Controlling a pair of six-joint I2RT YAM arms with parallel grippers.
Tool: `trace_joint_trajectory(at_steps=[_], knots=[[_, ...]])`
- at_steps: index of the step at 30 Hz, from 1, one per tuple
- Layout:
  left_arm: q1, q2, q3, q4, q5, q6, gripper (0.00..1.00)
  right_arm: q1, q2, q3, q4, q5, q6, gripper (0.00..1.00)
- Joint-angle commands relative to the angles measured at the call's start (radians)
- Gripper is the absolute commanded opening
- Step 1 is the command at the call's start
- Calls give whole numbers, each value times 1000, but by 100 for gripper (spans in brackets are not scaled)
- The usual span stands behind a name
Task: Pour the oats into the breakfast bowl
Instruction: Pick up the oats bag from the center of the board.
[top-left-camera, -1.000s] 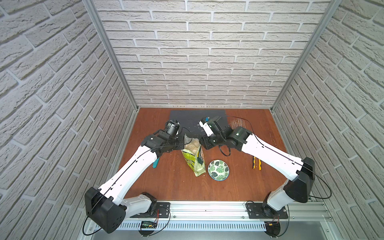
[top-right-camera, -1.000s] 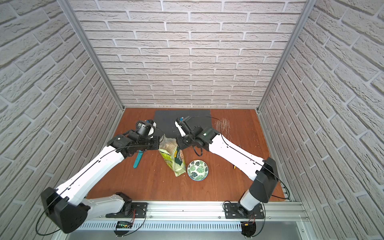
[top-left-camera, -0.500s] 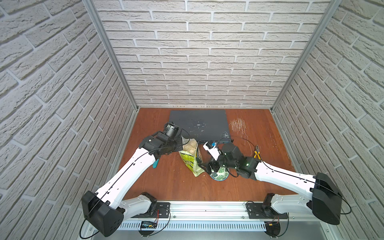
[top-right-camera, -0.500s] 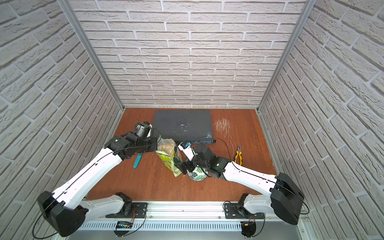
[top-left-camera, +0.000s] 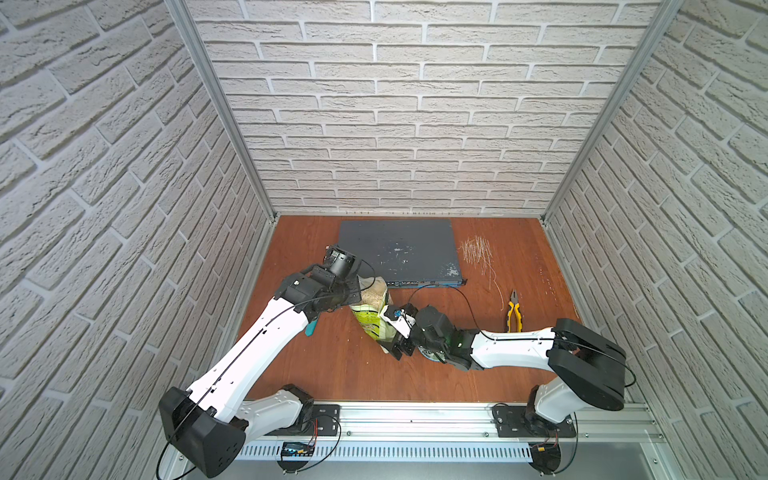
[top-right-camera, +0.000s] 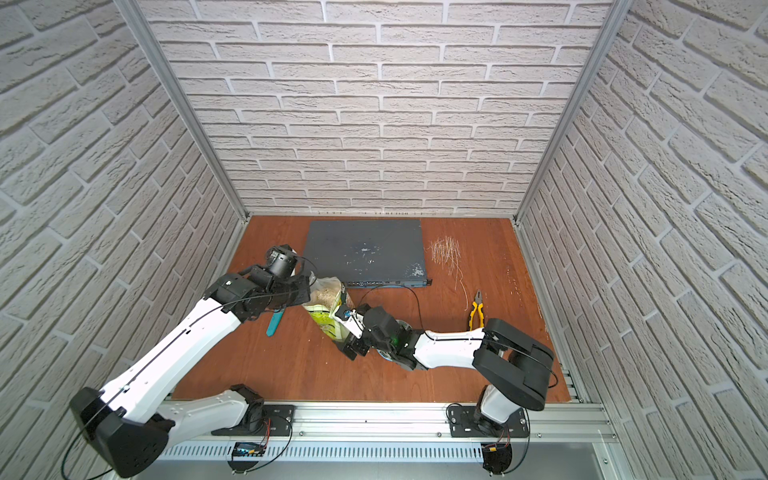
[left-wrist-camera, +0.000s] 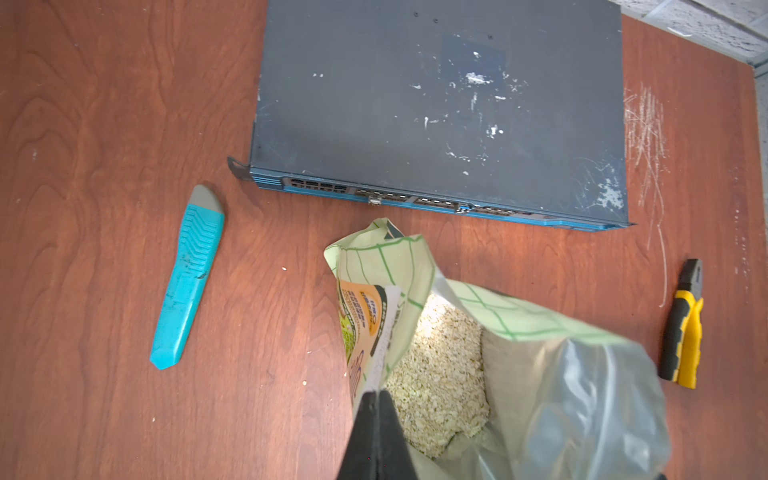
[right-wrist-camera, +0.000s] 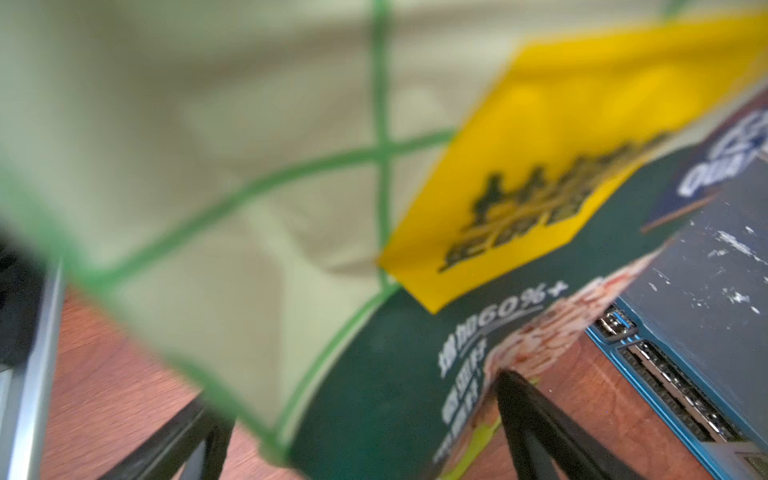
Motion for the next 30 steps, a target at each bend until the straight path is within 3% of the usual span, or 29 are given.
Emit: trace_joint_trajectory(at_steps=[1, 9, 13, 16, 20, 23, 28, 30], knots=[[2, -22, -2, -33, -44, -8, 0, 1, 58, 15, 68, 34, 0, 99], [23, -26, -19, -69, -64, -12, 0, -34, 119, 21, 120, 15, 81, 100], [29, -25, -19, -84, -77, -10, 0, -36, 151, 73, 77, -19, 82, 92], [32, -24, -21, -102, -106, -7, 0, -51, 179, 98, 41, -39, 97, 78], [46, -23, -22, -139, -142, 0, 0, -95, 199, 112, 8, -94, 156, 45], [54, -29, -20, -166, -177, 1, 0, -112, 199, 119, -13, -103, 165, 26], [65, -59, -15, -206, -219, -2, 0, -124, 188, 140, -42, -100, 133, 4], [66, -77, -18, -201, -218, -1, 0, -128, 173, 149, -40, -100, 112, 3]])
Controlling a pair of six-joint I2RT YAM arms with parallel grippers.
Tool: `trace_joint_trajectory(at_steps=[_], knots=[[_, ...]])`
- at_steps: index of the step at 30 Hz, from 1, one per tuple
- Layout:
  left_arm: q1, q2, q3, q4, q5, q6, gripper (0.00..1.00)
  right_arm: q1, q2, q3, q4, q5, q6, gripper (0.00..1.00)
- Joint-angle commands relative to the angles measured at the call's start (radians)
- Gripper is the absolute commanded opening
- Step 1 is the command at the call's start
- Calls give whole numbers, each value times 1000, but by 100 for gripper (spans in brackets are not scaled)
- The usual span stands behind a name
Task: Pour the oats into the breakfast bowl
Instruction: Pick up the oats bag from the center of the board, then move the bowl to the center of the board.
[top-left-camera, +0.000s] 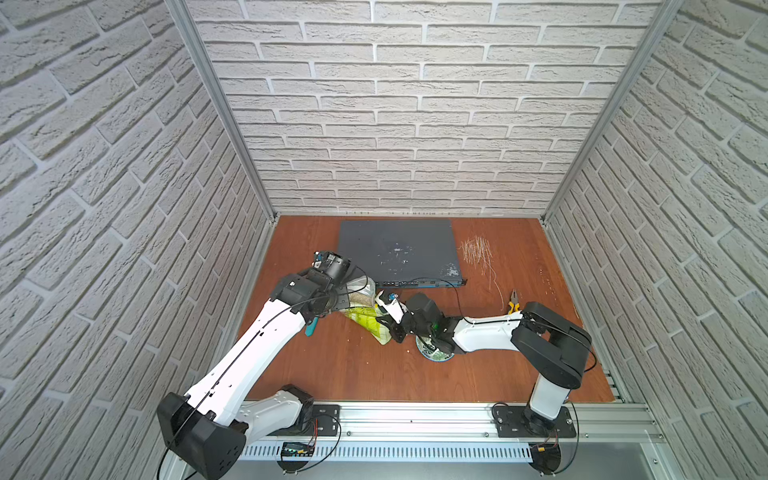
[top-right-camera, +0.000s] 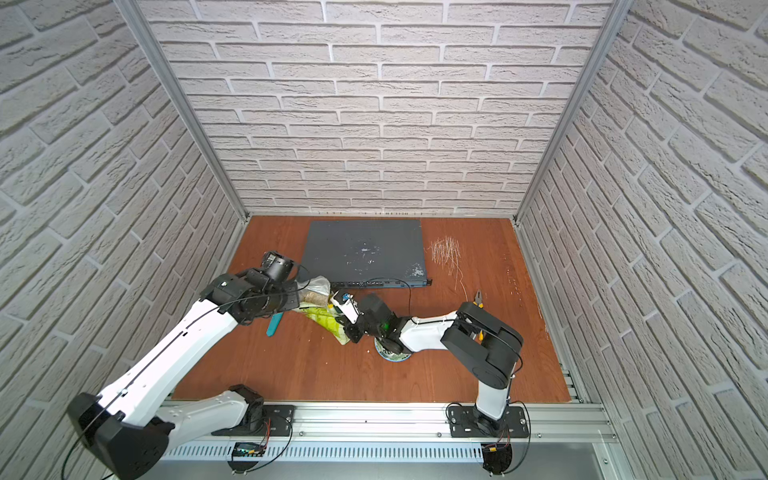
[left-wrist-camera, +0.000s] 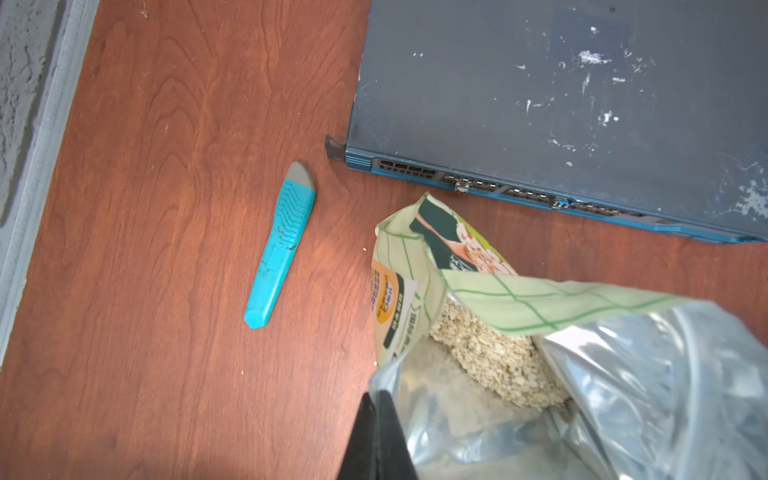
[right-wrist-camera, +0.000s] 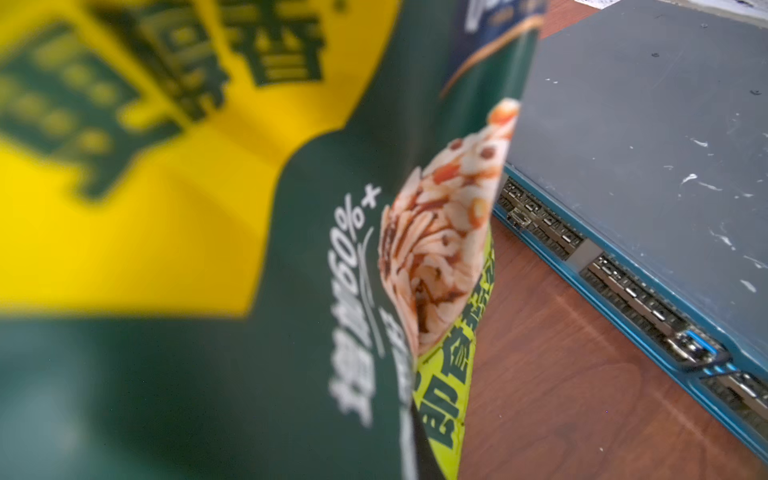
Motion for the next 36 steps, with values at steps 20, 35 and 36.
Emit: trace_joint_trajectory(at_steps=[20, 35, 36], knots=[[37, -426, -10, 196, -78, 76, 53, -68, -362, 128, -257, 41, -318, 3], [30, -187, -218, 545, 383, -12, 58, -313, -815, 131, -797, 263, -334, 3], [17, -149, -227, 572, 414, -17, 59, -335, -843, 121, -818, 278, -333, 3]])
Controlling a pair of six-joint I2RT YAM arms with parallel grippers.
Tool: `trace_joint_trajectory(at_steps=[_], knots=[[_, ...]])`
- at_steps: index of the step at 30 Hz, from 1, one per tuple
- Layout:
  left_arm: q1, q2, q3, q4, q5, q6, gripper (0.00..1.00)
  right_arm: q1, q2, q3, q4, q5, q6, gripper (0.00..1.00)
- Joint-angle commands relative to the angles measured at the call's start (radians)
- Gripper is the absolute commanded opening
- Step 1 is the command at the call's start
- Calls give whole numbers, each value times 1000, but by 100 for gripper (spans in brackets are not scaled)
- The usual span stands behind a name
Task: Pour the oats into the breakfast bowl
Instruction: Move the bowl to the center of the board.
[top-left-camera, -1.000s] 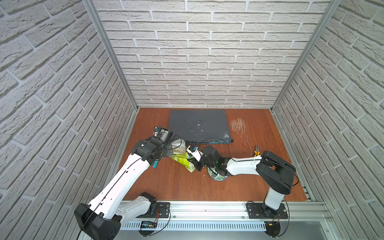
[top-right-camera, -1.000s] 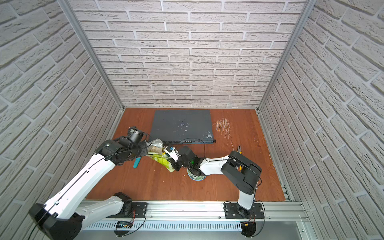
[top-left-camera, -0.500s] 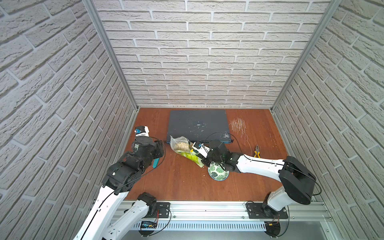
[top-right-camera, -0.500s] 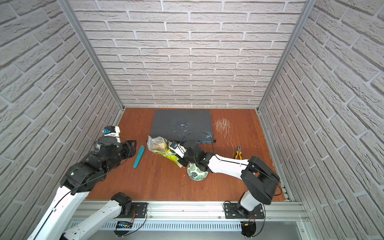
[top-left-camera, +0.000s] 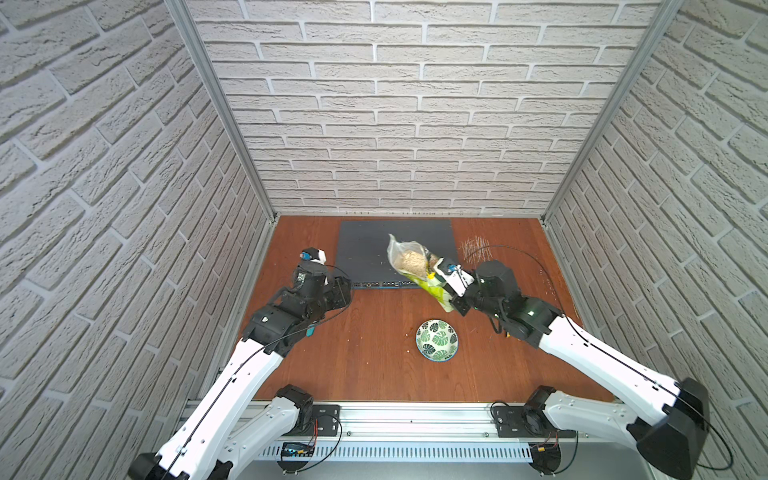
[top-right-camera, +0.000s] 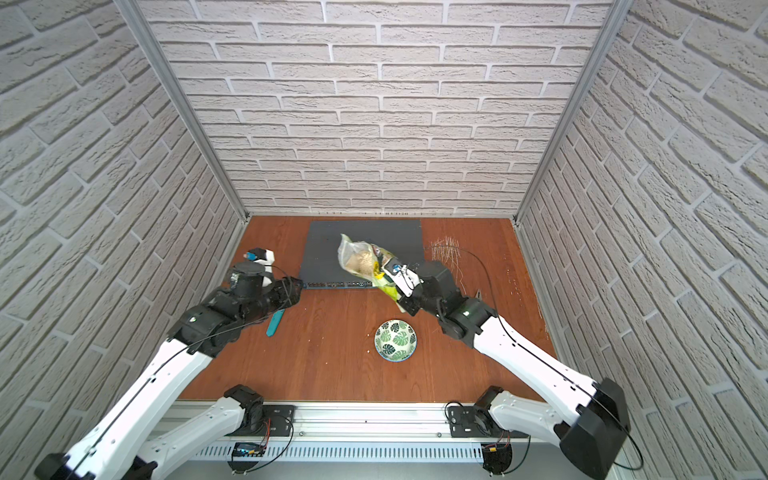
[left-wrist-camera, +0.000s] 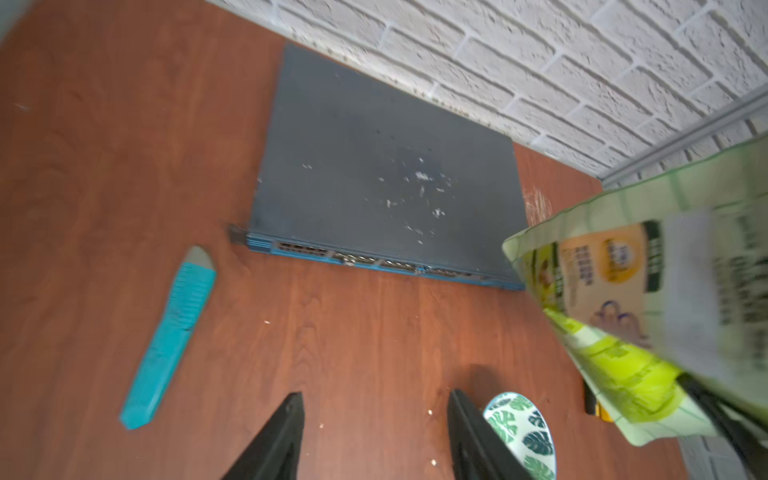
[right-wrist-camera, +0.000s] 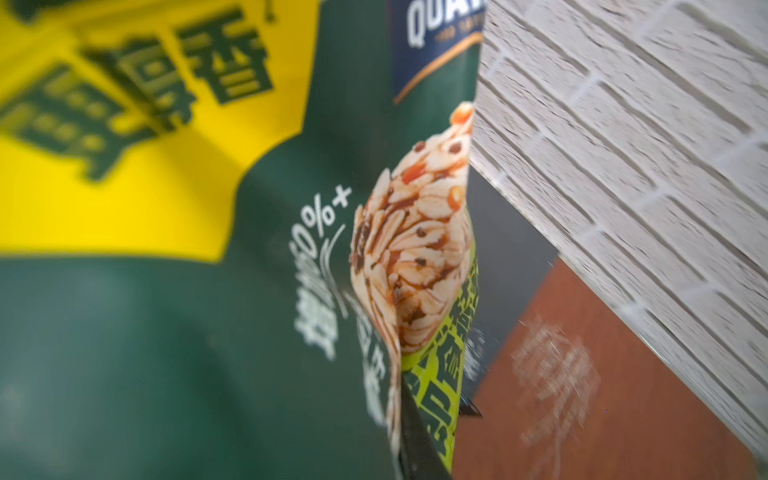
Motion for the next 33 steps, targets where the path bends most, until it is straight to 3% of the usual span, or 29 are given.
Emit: trace_joint_trajectory(at_steps=[1, 5, 12, 21, 26, 33], knots=[[-35, 99, -35, 193, 188, -28, 59, -69, -125, 15, 16, 96, 18, 3], [-119, 283, -29, 256, 259, -24, 64, -141, -210, -28, -33, 144, 25, 3], [-202, 573, 5, 377, 404, -41, 69, -176, -292, -54, -70, 204, 6, 3], [-237, 766, 38, 420, 567, -4, 66, -184, -304, -48, -81, 236, 9, 3], [-261, 824, 65, 414, 627, 16, 59, -185, -292, -41, -83, 237, 12, 3], [-266, 857, 74, 410, 659, 21, 37, -186, -289, -40, -93, 246, 4, 3]])
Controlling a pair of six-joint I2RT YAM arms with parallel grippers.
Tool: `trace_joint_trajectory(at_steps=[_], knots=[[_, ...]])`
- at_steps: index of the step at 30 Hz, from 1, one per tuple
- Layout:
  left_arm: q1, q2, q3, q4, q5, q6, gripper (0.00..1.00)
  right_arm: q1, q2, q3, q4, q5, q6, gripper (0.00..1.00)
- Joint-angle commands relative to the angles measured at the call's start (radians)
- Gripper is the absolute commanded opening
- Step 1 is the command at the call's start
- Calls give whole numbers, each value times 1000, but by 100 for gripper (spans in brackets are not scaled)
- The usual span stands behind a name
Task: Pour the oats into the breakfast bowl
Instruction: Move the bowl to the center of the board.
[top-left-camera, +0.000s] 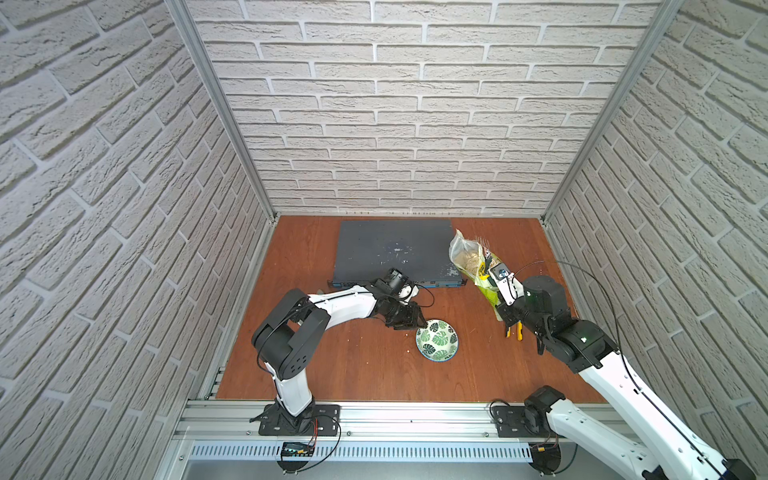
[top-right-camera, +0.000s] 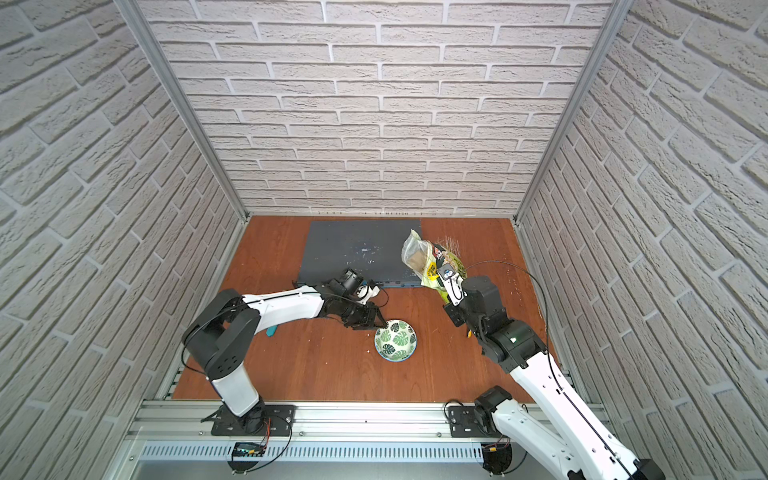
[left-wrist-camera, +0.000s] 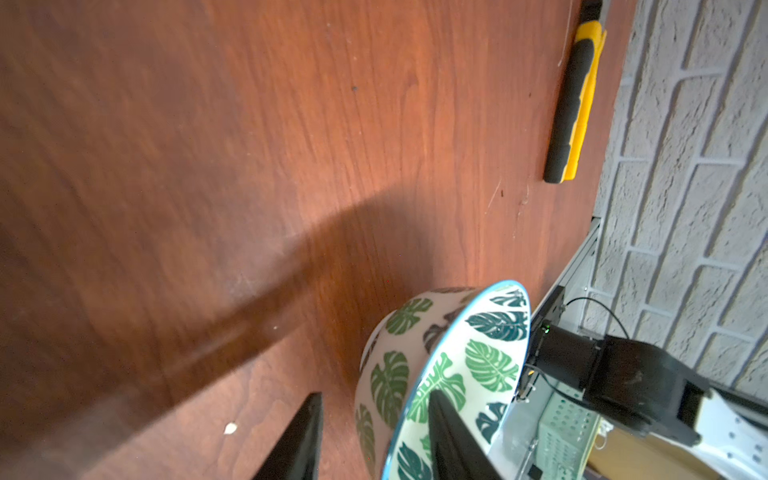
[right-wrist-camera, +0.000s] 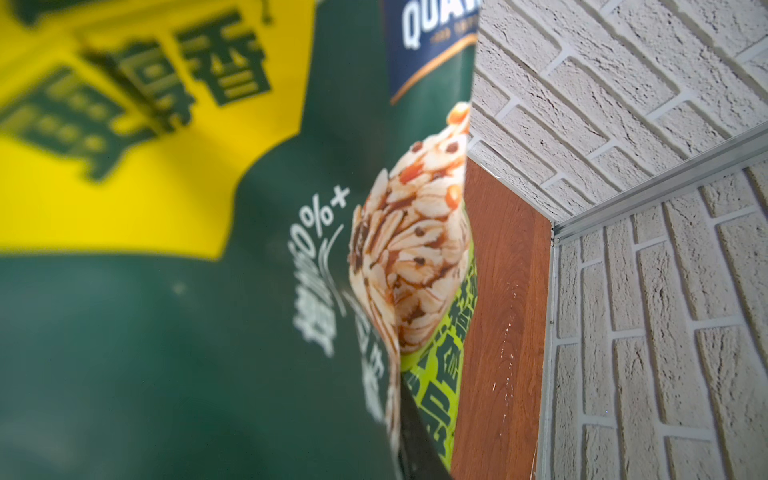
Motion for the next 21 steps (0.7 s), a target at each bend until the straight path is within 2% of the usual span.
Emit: trace_joint_trajectory(at_steps=[1, 9, 15, 21], knots=[[-4, 20, 19, 17, 41, 22, 33, -7, -22, 38, 173, 46, -10, 3], [-10, 25, 14, 17, 56, 25, 14, -9, -7, 36, 172, 56, -10, 3], [3, -38, -9, -23, -21, 55, 1, -9, 13, 36, 167, 42, -22, 3], [81, -159, -88, -52, -146, 40, 0, -9, 32, 38, 162, -21, -81, 4]])
